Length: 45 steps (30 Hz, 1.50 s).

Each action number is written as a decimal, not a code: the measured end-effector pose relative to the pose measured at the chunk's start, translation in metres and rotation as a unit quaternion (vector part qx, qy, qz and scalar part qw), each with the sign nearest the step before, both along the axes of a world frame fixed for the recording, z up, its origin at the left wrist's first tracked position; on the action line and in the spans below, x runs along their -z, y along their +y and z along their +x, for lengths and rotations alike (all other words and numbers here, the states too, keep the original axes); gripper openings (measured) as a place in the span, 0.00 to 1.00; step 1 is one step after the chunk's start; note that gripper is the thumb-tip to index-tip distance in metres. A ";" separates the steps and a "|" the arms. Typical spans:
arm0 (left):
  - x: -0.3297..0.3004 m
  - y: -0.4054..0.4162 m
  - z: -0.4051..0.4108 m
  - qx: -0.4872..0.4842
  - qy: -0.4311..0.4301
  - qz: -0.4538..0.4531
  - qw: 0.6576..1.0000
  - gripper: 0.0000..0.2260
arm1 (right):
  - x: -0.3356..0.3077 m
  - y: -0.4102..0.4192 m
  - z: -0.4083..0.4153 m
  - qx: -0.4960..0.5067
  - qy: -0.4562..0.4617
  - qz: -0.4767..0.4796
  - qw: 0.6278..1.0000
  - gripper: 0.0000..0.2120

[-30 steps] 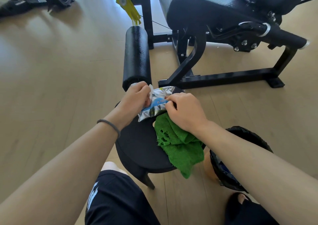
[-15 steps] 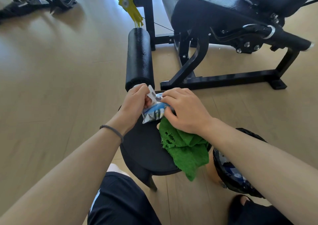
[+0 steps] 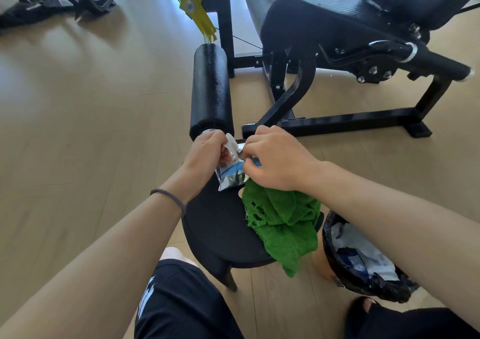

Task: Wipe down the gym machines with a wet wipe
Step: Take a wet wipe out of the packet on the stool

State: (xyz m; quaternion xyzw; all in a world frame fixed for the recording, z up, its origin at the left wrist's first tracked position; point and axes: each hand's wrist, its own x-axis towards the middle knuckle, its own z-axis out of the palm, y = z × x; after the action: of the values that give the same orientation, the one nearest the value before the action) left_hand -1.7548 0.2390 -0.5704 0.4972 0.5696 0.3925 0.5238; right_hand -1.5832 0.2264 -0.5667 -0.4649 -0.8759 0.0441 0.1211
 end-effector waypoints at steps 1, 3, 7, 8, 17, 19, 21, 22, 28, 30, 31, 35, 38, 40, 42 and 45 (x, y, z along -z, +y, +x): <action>0.002 0.001 -0.001 -0.006 0.004 -0.002 1.000 0.04 | 0.001 0.000 0.000 -0.001 -0.017 -0.004 1.000 0.24; 0.005 0.003 -0.002 -0.012 0.018 -0.008 1.000 0.11 | 0.004 -0.002 0.001 -0.007 -0.045 0.012 0.999 0.23; 0.009 0.004 -0.001 0.002 0.036 -0.004 0.999 0.15 | 0.012 -0.008 0.001 -0.003 -0.046 0.015 0.999 0.20; 0.008 0.003 -0.001 0.006 0.045 -0.001 0.999 0.15 | 0.011 -0.009 0.000 0.001 -0.042 0.008 0.999 0.19; 0.017 0.003 -0.015 0.156 0.354 0.334 0.860 0.18 | 0.009 -0.008 0.005 0.077 0.229 -0.119 0.963 0.10; 0.013 0.004 -0.016 0.209 0.426 0.393 0.788 0.17 | 0.011 -0.010 0.006 0.091 0.251 -0.105 0.958 0.10; 0.009 0.005 -0.013 0.245 0.480 0.403 0.740 0.17 | 0.014 -0.012 0.007 0.095 0.255 -0.094 0.958 0.10; 0.008 0.005 -0.011 0.255 0.491 0.394 0.734 0.16 | 0.015 -0.014 0.008 0.097 0.259 -0.088 0.957 0.10; -0.005 0.010 0.003 0.261 0.454 0.287 0.802 0.15 | 0.021 -0.018 0.013 0.136 0.290 -0.080 0.944 0.11; -0.008 0.014 0.008 0.282 0.481 0.291 0.778 0.11 | 0.022 -0.017 0.016 0.156 0.273 -0.095 0.944 0.12; -0.009 0.017 0.009 0.295 0.499 0.287 0.763 0.09 | 0.022 -0.016 0.016 0.161 0.267 -0.103 0.944 0.12; -0.012 0.025 0.015 0.308 0.529 0.263 0.746 0.06 | 0.018 -0.016 0.015 0.163 0.249 -0.108 0.949 0.09; -0.012 0.023 0.023 0.283 0.562 0.258 0.733 0.06 | 0.019 -0.016 0.015 0.167 0.236 -0.094 0.953 0.08; -0.010 0.020 0.028 0.271 0.593 0.262 0.711 0.05 | 0.021 -0.015 0.015 0.165 0.221 -0.081 0.958 0.08; -0.008 0.016 0.031 0.275 0.615 0.269 0.688 0.04 | 0.022 -0.016 0.014 0.162 0.202 -0.074 0.963 0.08; -0.004 0.015 0.032 0.280 0.661 0.293 0.631 0.06 | 0.024 -0.017 0.012 0.154 0.179 -0.067 0.969 0.11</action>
State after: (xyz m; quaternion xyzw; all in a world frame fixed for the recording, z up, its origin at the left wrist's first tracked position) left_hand -1.7229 0.2538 -0.5659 0.8864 0.4515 -0.0611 -0.0818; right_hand -1.5711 0.2090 -0.5904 -0.5858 -0.7529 0.1661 0.2498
